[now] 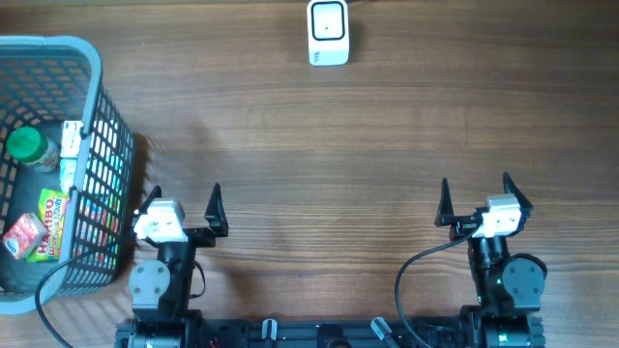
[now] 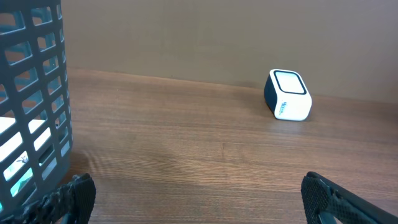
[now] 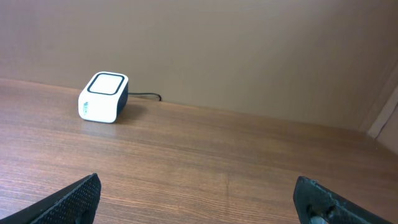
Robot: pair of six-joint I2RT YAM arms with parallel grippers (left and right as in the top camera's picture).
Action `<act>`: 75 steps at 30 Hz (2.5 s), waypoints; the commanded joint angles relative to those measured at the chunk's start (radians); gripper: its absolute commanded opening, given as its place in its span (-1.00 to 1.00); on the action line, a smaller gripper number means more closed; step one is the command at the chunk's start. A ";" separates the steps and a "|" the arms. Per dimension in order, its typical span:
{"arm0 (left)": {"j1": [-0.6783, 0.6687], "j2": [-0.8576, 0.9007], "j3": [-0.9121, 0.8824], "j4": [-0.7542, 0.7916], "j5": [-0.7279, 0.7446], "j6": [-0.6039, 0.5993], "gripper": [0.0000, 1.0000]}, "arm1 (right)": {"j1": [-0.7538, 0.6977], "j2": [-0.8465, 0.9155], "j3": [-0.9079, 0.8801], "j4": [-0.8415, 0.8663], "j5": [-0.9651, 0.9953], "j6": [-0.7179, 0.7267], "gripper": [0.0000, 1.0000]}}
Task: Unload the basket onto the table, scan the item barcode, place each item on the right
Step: 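Reach the left gripper into the grey basket toward the items, then grasp the Haribo candy bag with the left gripper and place it mid-table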
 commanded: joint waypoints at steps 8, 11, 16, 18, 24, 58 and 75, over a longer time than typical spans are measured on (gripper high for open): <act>0.007 -0.010 -0.013 0.006 0.019 0.012 1.00 | -0.003 0.002 -0.001 0.002 -0.015 -0.013 0.99; 0.007 -0.010 -0.013 0.006 0.019 0.012 1.00 | -0.003 0.002 -0.001 0.002 -0.015 -0.013 0.99; 0.007 -0.010 -0.013 0.006 0.019 0.012 1.00 | -0.003 0.002 -0.001 0.002 -0.015 -0.013 0.99; 0.007 -0.010 -0.013 0.010 0.024 0.006 1.00 | -0.003 0.002 -0.001 0.002 -0.015 -0.013 1.00; 0.007 -0.004 0.037 0.019 0.109 -0.067 1.00 | -0.003 0.002 -0.001 0.002 -0.015 -0.013 1.00; 0.320 1.191 1.702 -0.960 -0.330 -0.570 1.00 | -0.003 0.002 -0.001 0.002 -0.015 -0.013 0.99; 0.753 1.588 1.303 -0.958 -0.157 -0.676 1.00 | -0.003 0.002 -0.001 0.002 -0.015 -0.013 0.99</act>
